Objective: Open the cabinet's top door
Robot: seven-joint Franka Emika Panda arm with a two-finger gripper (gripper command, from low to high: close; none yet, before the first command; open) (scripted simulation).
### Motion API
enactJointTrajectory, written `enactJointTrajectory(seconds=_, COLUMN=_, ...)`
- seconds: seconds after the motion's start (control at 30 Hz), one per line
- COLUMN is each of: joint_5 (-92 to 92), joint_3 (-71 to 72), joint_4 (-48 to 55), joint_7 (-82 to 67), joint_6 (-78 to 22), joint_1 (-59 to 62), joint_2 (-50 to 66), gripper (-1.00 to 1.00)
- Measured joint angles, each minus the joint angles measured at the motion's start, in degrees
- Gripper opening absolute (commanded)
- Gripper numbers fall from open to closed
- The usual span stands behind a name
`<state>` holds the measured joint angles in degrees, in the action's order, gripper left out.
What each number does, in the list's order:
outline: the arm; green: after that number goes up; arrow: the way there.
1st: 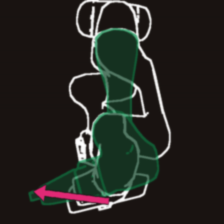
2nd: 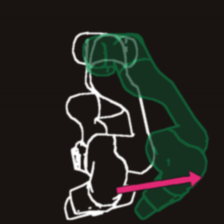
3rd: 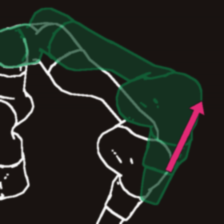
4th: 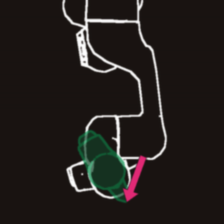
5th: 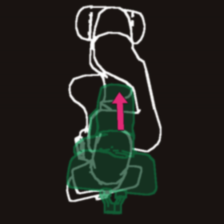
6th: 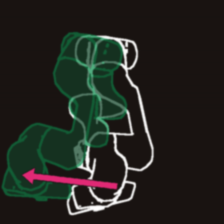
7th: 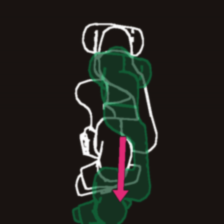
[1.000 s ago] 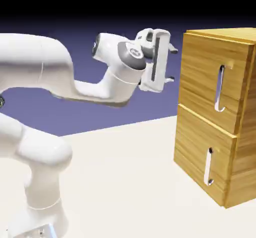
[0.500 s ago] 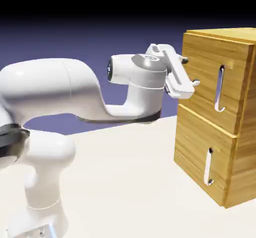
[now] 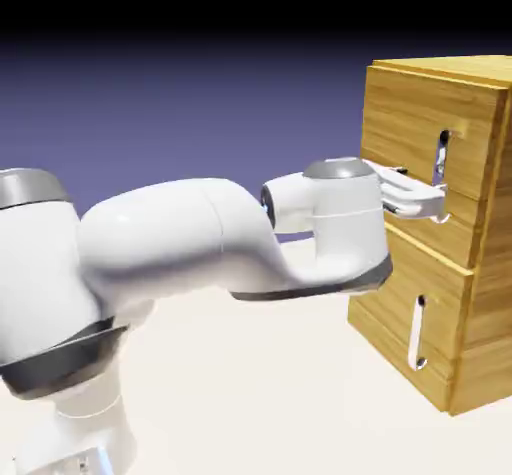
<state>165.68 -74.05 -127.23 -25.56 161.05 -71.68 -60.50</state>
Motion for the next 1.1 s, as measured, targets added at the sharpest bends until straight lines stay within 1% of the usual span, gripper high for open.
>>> enactJointTrajectory(seconds=0.07, joint_5=0.23, joint_3=-2.19, joint_4=3.47, joint_7=-0.09, joint_6=-0.2, joint_1=-4.15, joint_2=0.69, gripper=0.0)
enactJointTrajectory(seconds=0.1, joint_5=0.33, joint_3=-3.08, joint_4=4.9, joint_7=-0.13, joint_6=-0.28, joint_1=-5.86, joint_2=0.97, gripper=-1.0)
enactJointTrajectory(seconds=0.17, joint_5=0.33, joint_3=-3.09, joint_4=4.9, joint_7=-0.13, joint_6=-0.28, joint_1=-5.86, joint_2=0.97, gripper=-1.0)
enactJointTrajectory(seconds=0.3, joint_5=-0.7, joint_3=2.12, joint_4=-2.28, joint_7=6.99, joint_6=-6.3, joint_1=2.29, joint_2=7.31, gripper=-1.0)
enactJointTrajectory(seconds=0.5, joint_5=0.3, joint_3=10.79, joint_4=-6.63, joint_7=21.34, joint_6=-8.47, joint_1=13.54, joint_2=18.72, gripper=-1.0)
enactJointTrajectory(seconds=0.67, joint_5=0.33, joint_3=19.96, joint_4=-8.88, joint_7=30.28, joint_6=-9.03, joint_1=23.92, joint_2=25.58, gripper=-1.0)
enactJointTrajectory(seconds=0.87, joint_5=0.23, joint_3=31.59, joint_4=-10.47, joint_7=38.31, joint_6=-8.88, joint_1=36.38, joint_2=30.67, gripper=-1.0)
enactJointTrajectory(seconds=1.1, joint_5=-0.03, joint_3=45.59, joint_4=-11.76, joint_7=45.24, joint_6=-8.42, joint_1=50.92, joint_2=33.83, gripper=-1.0)
